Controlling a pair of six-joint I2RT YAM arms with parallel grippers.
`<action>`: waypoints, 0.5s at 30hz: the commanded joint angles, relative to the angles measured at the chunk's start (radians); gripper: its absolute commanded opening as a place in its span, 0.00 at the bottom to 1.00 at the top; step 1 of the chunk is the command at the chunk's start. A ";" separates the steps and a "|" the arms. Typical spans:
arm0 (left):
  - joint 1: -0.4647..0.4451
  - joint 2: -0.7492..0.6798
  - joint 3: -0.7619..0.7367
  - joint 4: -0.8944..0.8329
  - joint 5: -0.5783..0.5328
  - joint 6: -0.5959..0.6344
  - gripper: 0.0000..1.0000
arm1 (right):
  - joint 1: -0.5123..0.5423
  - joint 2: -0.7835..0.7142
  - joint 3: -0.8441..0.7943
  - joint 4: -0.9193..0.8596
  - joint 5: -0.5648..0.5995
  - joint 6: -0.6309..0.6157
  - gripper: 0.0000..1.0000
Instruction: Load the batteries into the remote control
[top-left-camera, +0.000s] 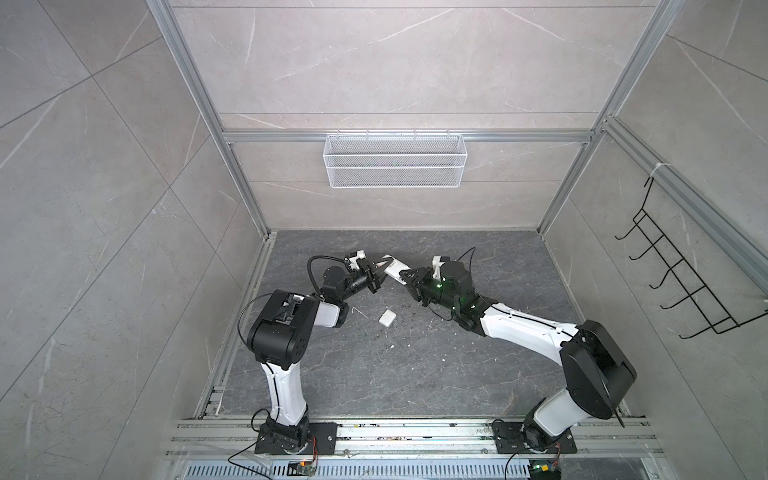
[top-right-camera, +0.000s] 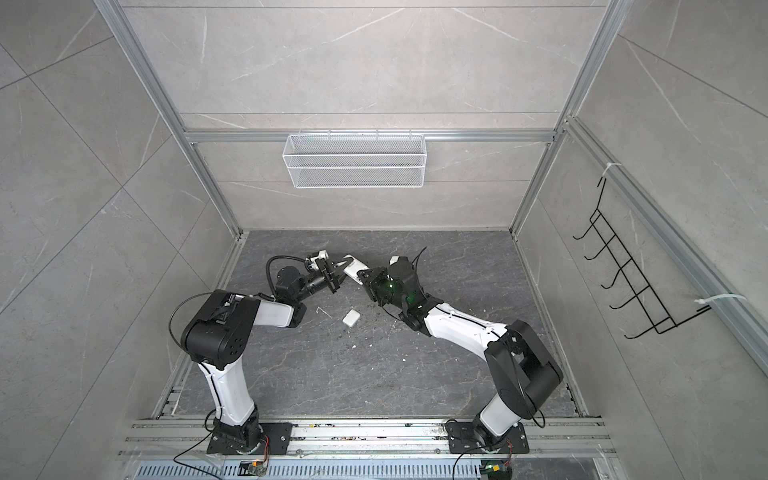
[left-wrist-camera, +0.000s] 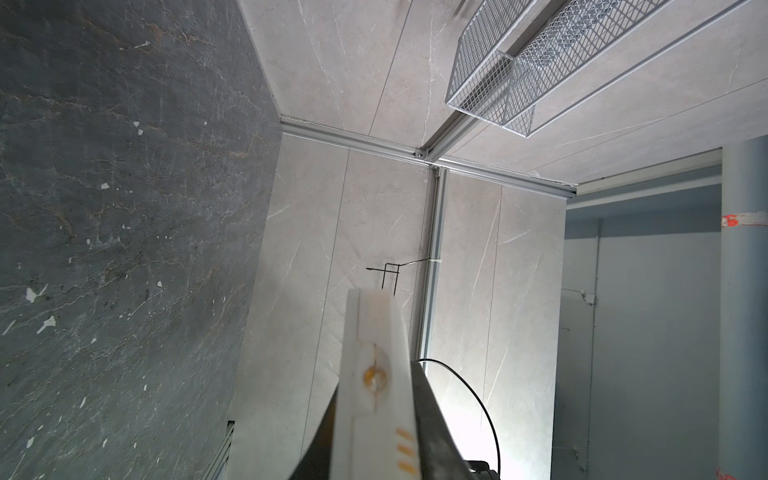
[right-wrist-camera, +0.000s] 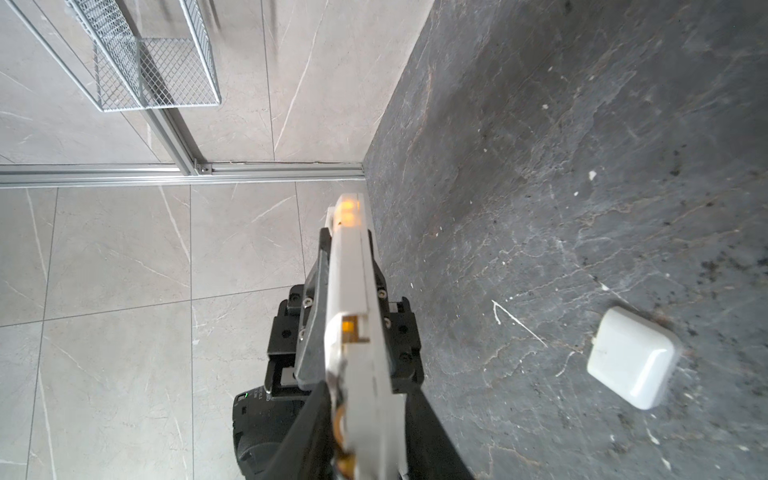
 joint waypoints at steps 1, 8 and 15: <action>-0.012 -0.005 0.032 0.079 -0.009 -0.004 0.00 | 0.009 0.036 0.006 -0.025 -0.013 -0.008 0.25; -0.012 -0.006 0.037 0.079 -0.013 -0.007 0.00 | 0.008 0.017 -0.032 -0.012 0.012 0.002 0.11; -0.010 0.000 0.033 0.080 -0.024 -0.013 0.00 | 0.008 -0.009 -0.027 -0.027 0.013 -0.029 0.28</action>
